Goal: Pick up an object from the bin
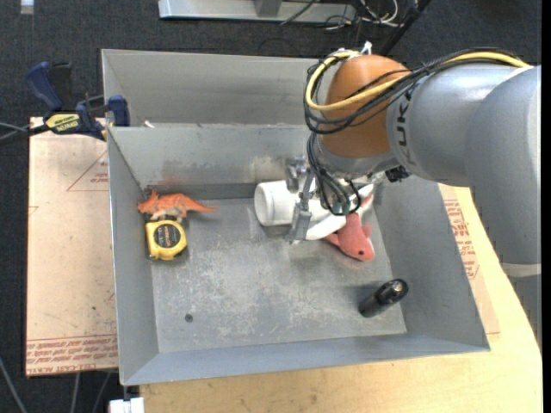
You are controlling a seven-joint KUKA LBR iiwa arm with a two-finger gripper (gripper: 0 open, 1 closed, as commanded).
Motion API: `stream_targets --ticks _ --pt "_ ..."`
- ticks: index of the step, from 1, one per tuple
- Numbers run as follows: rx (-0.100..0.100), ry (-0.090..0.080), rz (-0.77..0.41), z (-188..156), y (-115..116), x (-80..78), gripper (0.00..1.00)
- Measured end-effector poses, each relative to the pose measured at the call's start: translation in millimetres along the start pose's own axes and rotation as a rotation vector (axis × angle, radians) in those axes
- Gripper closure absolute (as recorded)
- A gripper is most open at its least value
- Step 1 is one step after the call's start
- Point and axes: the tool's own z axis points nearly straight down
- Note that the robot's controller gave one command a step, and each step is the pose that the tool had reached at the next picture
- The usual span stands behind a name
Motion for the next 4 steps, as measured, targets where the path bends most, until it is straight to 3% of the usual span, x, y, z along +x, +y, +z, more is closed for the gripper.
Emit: stream_targets --ticks 1,3,4 --pt "-0.001 -0.025 0.153 2.2 3.9 -7.6 1.0" --pt "-0.007 -0.029 0.166 2.0 2.2 -8.1 1.0" --pt "-0.01 -0.029 0.179 0.4 -10.2 -9.3 1.0"
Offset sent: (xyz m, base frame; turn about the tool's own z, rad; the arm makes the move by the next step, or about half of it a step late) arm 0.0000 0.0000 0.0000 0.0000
